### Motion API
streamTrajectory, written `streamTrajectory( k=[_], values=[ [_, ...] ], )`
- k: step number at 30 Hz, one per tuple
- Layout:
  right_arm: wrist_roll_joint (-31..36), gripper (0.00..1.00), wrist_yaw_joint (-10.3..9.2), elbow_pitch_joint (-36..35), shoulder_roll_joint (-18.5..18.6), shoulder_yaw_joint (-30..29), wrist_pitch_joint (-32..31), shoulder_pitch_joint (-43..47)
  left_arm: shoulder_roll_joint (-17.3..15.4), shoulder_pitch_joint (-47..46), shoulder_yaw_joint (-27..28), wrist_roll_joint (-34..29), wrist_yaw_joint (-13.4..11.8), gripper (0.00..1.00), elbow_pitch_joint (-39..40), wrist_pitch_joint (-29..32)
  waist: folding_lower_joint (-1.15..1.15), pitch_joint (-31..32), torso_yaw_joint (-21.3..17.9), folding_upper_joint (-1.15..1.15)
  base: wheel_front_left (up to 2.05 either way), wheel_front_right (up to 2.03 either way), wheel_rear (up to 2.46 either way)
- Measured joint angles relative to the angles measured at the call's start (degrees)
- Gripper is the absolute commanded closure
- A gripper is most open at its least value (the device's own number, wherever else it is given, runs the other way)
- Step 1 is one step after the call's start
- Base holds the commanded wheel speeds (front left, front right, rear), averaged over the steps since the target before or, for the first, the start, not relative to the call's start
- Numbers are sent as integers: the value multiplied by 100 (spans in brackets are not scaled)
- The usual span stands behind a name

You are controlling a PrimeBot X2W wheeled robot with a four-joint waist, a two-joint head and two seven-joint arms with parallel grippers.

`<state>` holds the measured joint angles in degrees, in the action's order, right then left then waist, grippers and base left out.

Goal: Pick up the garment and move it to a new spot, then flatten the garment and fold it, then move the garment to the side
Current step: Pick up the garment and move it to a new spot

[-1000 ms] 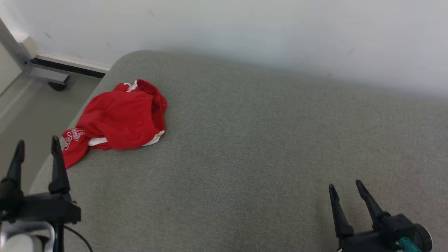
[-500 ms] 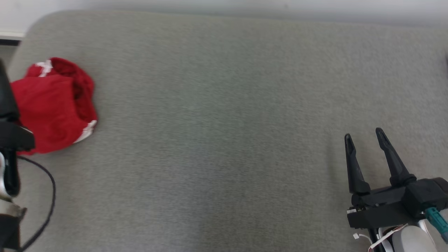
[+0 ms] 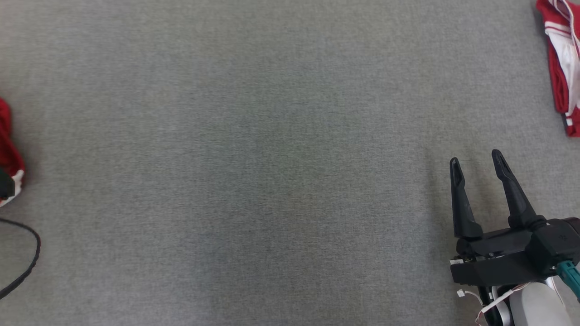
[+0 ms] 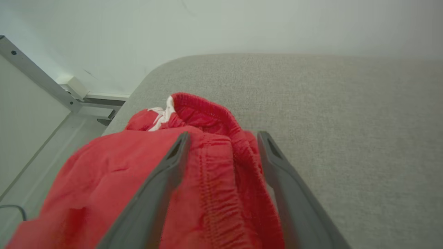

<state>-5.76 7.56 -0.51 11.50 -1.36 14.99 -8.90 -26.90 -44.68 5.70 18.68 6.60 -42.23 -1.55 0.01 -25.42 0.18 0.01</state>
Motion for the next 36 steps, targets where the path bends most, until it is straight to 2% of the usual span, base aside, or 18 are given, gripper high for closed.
streamTrajectory(
  k=[12,16,17,18,23,28,32,36],
  values=[
    [-11,0,0,32,1,19,0,-58,-303,-515,-131,641,82,0,-1404,1797,-2,-128,-232,-2,0,0,0],
    [-10,0,0,52,0,33,0,-59,-324,-637,-220,713,90,0,-1499,1971,-1,-117,-240,-2,0,0,0],
    [-10,0,0,63,0,38,0,-61,-325,-645,-241,716,90,65,-1504,1889,-2,-112,-243,-2,0,0,0],
    [-10,0,0,76,0,45,0,-61,-320,-637,-253,727,90,100,-1523,1786,-2,-99,-247,-2,0,0,0],
    [-11,0,0,138,-22,42,0,-64,-309,-630,-176,749,-55,100,-1485,736,-1,29,-251,-1,0,0,0],
    [-21,0,0,227,-81,45,0,-53,-291,-868,-248,595,-63,100,-1279,-133,-1,272,-242,-1,0,0,0],
    [-32,0,0,332,-156,104,0,-20,-181,-1072,-464,483,-44,100,-1056,-434,-1,523,-226,-1,0,0,0],
    [-63,0,0,441,-293,164,0,56,44,-1298,-808,304,-4,100,-477,-581,-2,864,-234,-1,0,0,0]
  ],
)
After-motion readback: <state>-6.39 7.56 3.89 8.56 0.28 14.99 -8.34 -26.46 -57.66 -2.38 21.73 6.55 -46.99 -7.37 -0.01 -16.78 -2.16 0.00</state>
